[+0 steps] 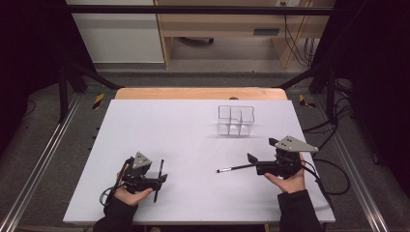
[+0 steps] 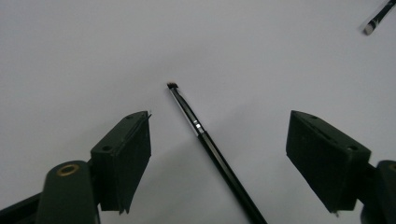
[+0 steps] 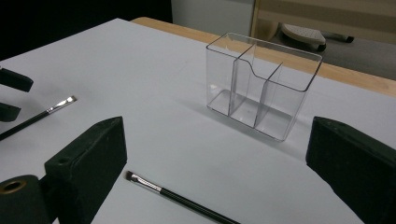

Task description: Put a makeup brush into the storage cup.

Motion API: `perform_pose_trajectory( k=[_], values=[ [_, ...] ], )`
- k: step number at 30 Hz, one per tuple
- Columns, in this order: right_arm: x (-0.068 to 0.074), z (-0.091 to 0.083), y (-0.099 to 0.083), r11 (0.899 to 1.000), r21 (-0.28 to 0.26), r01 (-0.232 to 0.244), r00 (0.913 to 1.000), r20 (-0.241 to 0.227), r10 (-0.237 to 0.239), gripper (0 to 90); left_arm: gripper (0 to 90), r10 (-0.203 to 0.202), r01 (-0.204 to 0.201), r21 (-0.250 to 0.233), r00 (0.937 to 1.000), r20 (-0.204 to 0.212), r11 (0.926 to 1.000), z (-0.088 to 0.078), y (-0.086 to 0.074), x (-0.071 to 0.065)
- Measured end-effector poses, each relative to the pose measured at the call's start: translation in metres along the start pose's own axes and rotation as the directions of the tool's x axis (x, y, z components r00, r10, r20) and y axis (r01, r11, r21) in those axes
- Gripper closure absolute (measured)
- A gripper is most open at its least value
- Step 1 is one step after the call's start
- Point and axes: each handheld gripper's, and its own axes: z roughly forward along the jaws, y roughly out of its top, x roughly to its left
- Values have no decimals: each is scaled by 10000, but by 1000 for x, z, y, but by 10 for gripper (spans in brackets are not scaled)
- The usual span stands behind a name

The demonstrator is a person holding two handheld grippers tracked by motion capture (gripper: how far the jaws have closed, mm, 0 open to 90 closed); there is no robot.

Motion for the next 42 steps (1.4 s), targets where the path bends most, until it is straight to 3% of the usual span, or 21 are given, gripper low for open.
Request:
perform_pose_trajectory(
  k=[5,13,24,42],
  values=[
    [0,1,-1,10000,41,-20,10000,21,20,57,259,-32,32,320,10000,14,9995,6,-3,0],
    [-2,0,-2,9999,44,-111,9999,37,111,57,393,119,-107,728,9998,-162,9973,11,-5,-2],
    [-2,1,-3,9999,89,-132,9999,49,132,56,549,51,-55,1063,10000,40,9943,13,-5,-3],
    [-4,2,-4,9997,151,-179,9998,26,179,54,746,69,-28,1363,9995,-293,9907,12,-4,-4]
  ],
)
